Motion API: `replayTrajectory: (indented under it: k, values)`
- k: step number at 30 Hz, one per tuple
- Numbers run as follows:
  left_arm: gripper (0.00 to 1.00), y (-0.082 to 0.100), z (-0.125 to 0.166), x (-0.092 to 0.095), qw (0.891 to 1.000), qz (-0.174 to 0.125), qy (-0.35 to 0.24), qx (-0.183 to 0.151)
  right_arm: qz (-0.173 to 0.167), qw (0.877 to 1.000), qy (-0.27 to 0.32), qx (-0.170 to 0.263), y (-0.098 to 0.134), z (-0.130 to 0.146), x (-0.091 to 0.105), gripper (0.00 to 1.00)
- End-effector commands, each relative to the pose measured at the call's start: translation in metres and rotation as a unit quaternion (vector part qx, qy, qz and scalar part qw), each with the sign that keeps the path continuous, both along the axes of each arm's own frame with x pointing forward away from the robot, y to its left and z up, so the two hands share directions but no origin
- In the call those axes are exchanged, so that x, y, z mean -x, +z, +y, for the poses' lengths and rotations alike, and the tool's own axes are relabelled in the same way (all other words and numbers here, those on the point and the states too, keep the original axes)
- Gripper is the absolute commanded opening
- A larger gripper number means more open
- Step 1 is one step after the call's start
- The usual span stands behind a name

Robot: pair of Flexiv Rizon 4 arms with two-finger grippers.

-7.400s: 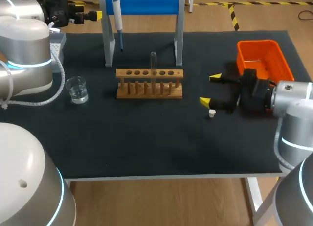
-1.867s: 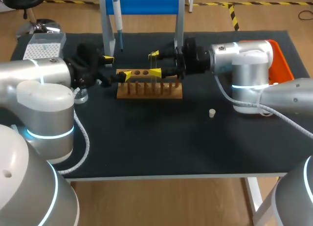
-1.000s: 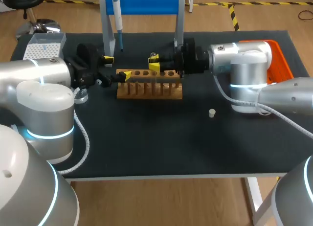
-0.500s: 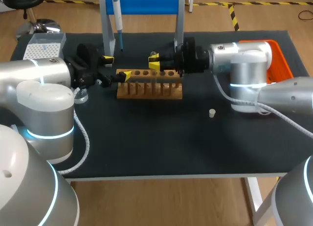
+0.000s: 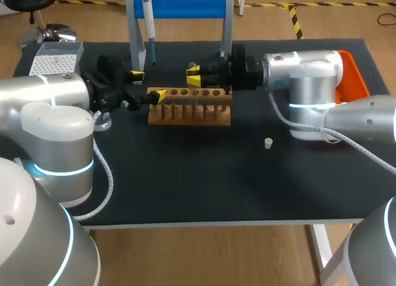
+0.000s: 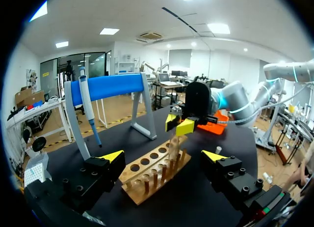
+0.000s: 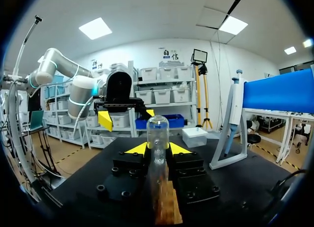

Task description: Invert the test tube, pick up the pipette, mount the tip to pipette, aspirate from beaker and dispense into the tube, eject the tip, return the pipette, and cap with the stopper.

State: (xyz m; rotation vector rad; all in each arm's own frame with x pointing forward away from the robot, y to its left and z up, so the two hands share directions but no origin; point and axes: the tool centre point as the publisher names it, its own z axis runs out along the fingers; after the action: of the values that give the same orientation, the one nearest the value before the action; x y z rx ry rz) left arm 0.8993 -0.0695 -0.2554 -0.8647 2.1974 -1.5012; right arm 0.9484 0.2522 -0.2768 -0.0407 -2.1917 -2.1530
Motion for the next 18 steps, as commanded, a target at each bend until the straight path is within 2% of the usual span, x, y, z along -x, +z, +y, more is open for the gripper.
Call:
replayTrajectory:
  k: [1,18]
  values:
    - [1.0,-0.002,0.0,0.001,1.0,-0.003,0.0,0.003,0.001,1.0,-0.001,0.001,0.002,-0.002,0.001,0.0]
    - [1.0,-0.002,0.0,0.001,1.0,-0.003,0.0,0.003,0.008,1.0,-0.011,-0.001,0.013,-0.005,0.0,0.0]
